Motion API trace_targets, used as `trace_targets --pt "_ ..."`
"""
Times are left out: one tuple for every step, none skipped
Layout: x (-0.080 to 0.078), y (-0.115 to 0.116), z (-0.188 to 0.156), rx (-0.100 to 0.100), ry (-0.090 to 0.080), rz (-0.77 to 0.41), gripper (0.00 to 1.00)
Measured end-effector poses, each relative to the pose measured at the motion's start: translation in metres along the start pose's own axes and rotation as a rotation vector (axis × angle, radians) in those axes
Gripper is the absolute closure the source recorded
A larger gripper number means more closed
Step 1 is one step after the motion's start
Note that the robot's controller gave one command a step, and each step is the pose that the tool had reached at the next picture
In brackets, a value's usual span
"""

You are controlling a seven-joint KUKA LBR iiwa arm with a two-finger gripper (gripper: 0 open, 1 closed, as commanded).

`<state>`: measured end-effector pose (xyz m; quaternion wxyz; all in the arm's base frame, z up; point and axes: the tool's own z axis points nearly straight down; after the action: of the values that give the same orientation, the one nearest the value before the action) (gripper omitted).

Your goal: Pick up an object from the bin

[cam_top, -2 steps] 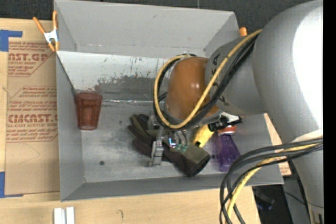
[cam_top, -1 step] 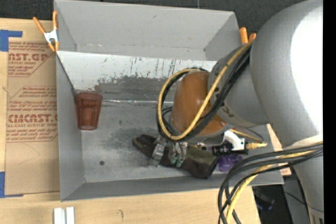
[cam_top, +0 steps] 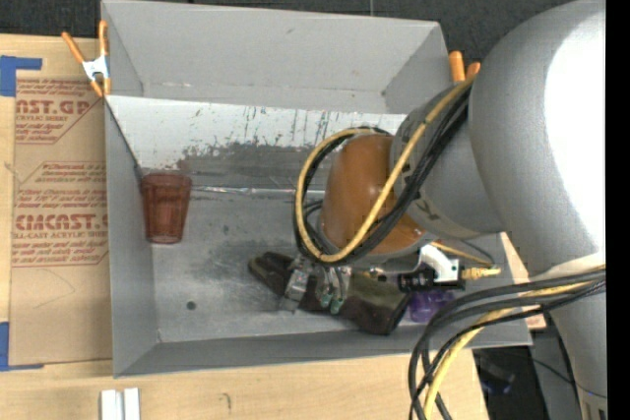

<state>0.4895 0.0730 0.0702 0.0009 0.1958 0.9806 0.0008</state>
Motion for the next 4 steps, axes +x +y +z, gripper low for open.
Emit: trace_targets --pt "0.001 -0.001 -0.003 0.002 0.004 0.0 1.0" --pt "0.003 -0.002 -0.023 0.006 0.011 0.0 1.0" --pt "0.002 -0.001 -0.044 0.004 0.006 0.0 1.0" --pt "0.0 0.0 -0.058 0.001 0.002 -0.001 1.0"
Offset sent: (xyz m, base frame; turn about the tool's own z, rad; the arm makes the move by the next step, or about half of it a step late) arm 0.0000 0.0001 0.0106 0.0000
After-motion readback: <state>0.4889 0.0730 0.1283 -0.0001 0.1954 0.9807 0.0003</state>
